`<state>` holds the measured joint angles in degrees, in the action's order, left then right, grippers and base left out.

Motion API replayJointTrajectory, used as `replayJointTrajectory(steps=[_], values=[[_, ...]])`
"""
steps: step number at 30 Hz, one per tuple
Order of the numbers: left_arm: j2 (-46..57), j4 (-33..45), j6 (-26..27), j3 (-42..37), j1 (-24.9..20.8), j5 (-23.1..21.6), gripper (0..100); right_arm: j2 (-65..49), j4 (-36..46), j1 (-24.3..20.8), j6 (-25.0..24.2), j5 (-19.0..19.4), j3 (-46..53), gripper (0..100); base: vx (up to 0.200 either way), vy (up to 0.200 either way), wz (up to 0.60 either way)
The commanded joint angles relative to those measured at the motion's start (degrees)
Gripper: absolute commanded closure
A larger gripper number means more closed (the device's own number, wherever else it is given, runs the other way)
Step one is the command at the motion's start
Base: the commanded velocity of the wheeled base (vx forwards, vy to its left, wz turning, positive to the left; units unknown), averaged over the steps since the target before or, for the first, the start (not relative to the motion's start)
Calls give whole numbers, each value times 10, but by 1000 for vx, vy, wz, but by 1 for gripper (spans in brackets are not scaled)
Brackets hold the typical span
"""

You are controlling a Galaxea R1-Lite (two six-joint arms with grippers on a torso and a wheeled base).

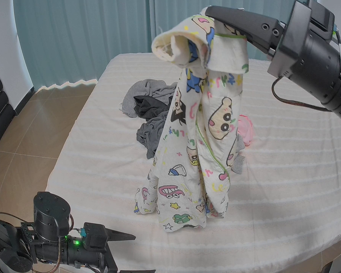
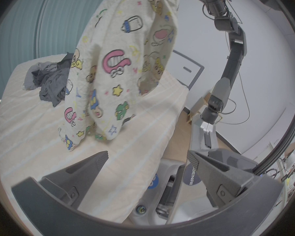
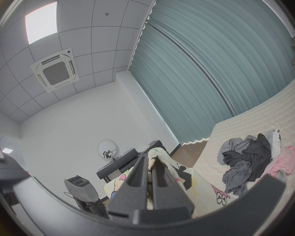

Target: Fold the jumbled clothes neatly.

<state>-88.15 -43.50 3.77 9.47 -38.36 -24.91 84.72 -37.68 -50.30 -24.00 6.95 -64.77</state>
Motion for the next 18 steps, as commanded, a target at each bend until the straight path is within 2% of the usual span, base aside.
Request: replayJointTrajectory(steps=[1,4,11,14,16,18], values=[[14,-26,-18,2,-22,9,0,24,-2,-11,-2,-4,-34,100,0,0,0],[3,-43,-20,3,-25,23,0,36,-3,-14,-3,-14,-48,100,0,0,0],[-98,-153,-19,13,-27,77,0,91,-6,-43,-5,-28,-103,100,0,0,0],[-148,-219,-24,13,-36,101,0,113,-6,-58,-5,-46,-132,100,0,0,0],[-181,-279,-59,13,-55,109,0,132,-6,-67,-5,-53,-155,100,0,0,0],[-182,-282,-62,13,-56,109,0,133,-6,-67,-5,-54,-156,100,0,0,0]])
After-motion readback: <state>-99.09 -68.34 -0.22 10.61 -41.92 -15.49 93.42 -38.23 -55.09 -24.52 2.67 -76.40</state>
